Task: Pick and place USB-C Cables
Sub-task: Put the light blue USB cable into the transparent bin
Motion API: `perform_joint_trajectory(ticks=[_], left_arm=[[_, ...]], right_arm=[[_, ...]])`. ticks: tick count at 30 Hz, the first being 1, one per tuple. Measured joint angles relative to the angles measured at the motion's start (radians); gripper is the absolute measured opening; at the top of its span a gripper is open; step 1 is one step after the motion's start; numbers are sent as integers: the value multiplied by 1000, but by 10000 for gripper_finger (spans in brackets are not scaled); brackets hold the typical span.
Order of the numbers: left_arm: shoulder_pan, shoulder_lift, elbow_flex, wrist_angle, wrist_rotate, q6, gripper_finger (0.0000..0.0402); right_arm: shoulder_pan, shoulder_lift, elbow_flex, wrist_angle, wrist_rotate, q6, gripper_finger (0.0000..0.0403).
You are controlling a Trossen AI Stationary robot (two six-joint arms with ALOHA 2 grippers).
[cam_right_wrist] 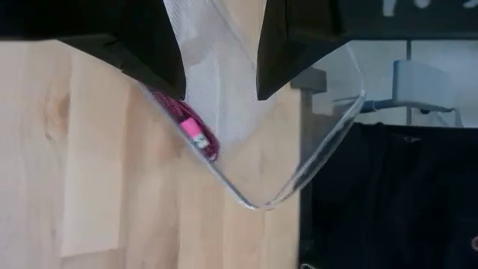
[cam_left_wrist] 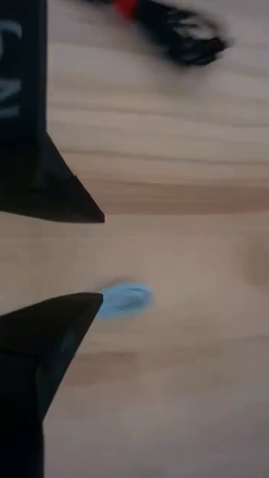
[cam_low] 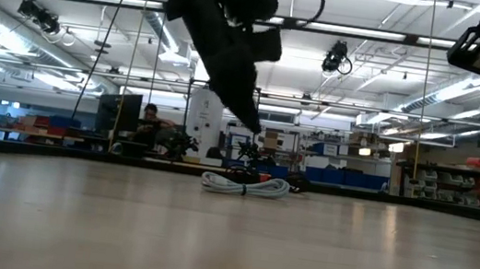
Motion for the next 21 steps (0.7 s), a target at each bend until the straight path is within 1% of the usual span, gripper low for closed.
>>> perform_joint_trajectory(ticks=[4, 6, 8, 11, 13, 21], left_arm=[[-3, 31, 0, -56, 17, -15, 206], [-10, 36, -1, -97, 44, -21, 216], [-21, 41, -1, -96, 56, -21, 222], [-36, 42, -1, -96, 56, -17, 224], [-45, 50, 0, -80, 51, -15, 223], [-48, 145, 0, -77, 59, -46, 224]], right_arm=[[-11, -2, 0, 5, -14, -23, 172], [-11, -2, 0, 27, -18, -24, 172], [-11, -2, 0, 67, -18, -32, 172], [-13, -2, 0, 133, -22, -108, 172], [-15, -3, 0, 168, -22, -131, 172], [-37, -3, 0, 182, -23, -103, 172]])
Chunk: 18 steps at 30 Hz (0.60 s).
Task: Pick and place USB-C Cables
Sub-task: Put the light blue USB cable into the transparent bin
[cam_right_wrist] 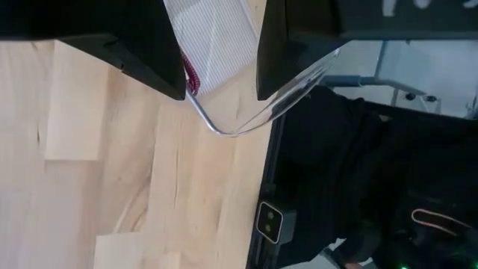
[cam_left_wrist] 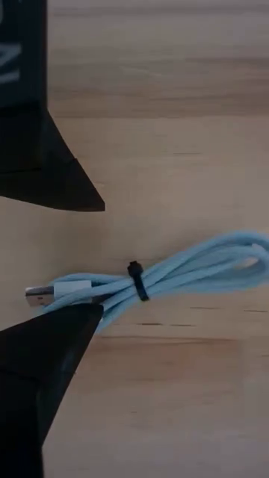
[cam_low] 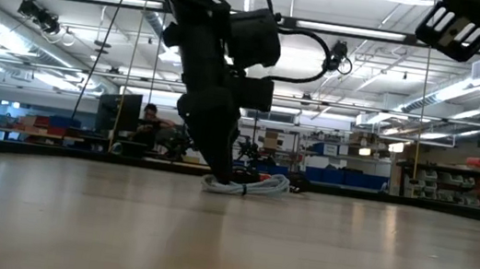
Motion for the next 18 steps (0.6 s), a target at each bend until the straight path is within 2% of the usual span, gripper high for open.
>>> perform_joint_trajectory(ticks=[5, 8, 11, 15, 16, 18], left_arm=[[-1, 16, 2, 15, 3, -7, 219], [-1, 16, 2, 15, 2, -17, 194], [-2, 17, 2, 15, 3, -20, 146], [-2, 20, 9, 9, 3, -15, 55], [-5, 20, 15, 7, 5, -12, 33], [-16, 20, 28, 4, 27, -4, 22]], right_arm=[[-1, 0, 0, -8, -3, 0, 172], [-1, 0, 0, -31, -2, -1, 172], [-2, 0, 0, -61, -2, -1, 172], [-6, 0, 1, -99, 14, 18, 172], [-11, 0, 9, -143, 14, 43, 172], [-28, 0, 46, -277, 15, 113, 171]])
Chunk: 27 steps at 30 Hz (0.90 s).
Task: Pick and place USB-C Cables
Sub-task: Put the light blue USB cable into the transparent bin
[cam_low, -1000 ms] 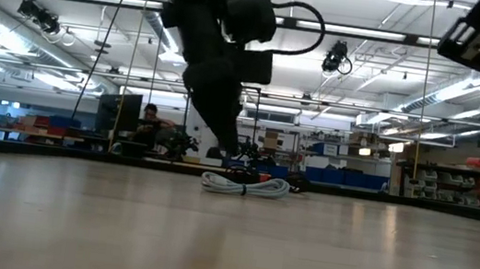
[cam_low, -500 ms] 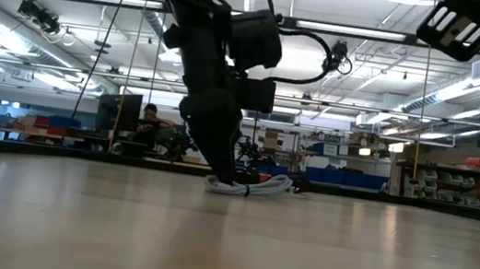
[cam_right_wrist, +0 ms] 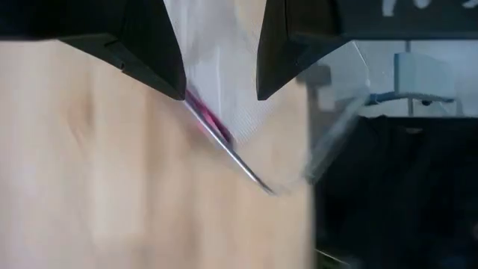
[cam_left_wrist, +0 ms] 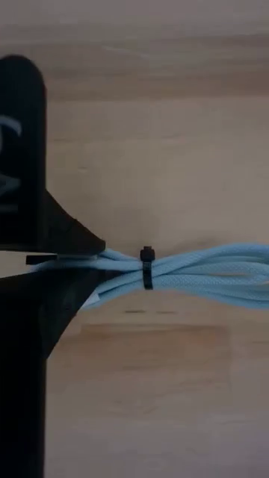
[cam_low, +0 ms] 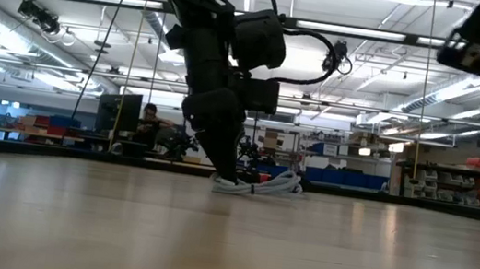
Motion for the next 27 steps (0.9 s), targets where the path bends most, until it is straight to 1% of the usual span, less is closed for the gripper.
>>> perform_joint_trajectory(ticks=[2, 5, 8, 10, 12, 14, 17, 19, 21, 24, 27], left_arm=[[-19, 0, 22, 7, 7, 1, 22], [-53, -2, 75, 22, 18, 1, 22], [-86, -2, 127, 20, 14, 8, 22], [-109, -2, 166, 28, -8, 15, 22], [-133, -2, 213, 27, -39, 34, 22], [-153, -2, 262, 25, -77, 60, 22], [-178, -3, 342, 12, -137, 89, 22], [-186, -3, 392, 19, -133, 87, 22], [-193, -5, 429, 35, -104, 79, 22], [-209, -7, 432, 69, -94, 59, 22], [-222, -5, 430, 62, -108, 58, 22]], right_arm=[[-14, -1, 59, -158, 30, 52, 171], [-14, -1, 168, -409, 141, 63, 170], [-16, -2, 281, -588, 263, 63, 170], [-15, -2, 344, -648, 340, 58, 170], [5, -3, 387, -643, 403, 22, 170], [30, -3, 411, -603, 440, -23, 170], [56, -2, 416, -534, 454, -51, 170], [70, -2, 415, -533, 454, -30, 170], [84, -2, 415, -552, 451, 3, 170], [112, -2, 415, -559, 452, 22, 170], [141, 3, 415, -503, 469, -5, 170]])
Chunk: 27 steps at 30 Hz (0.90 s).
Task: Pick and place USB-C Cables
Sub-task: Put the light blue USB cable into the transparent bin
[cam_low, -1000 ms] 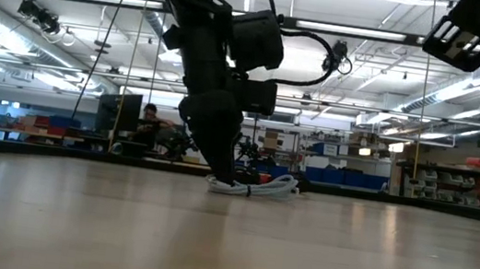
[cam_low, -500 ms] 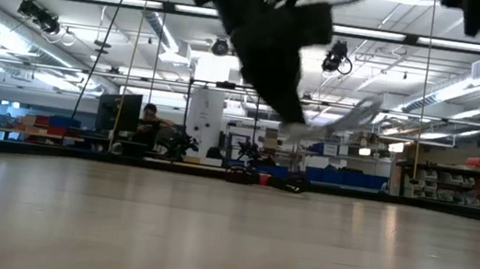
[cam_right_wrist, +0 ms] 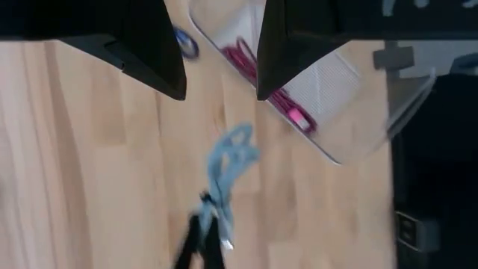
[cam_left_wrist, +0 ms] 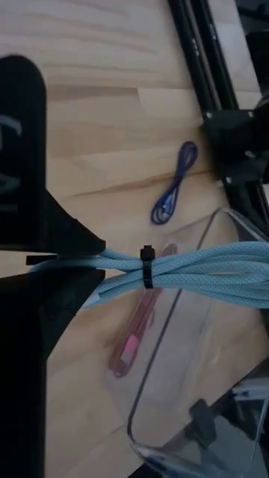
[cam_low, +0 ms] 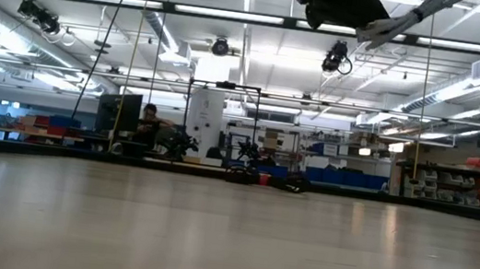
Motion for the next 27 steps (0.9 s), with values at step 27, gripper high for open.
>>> perform_joint_trajectory(ticks=[27], left_arm=[[-6, 0, 0, 10, -66, 0, 25]], right_arm=[[-37, 9, -58, 118, 85, -77, 170]])
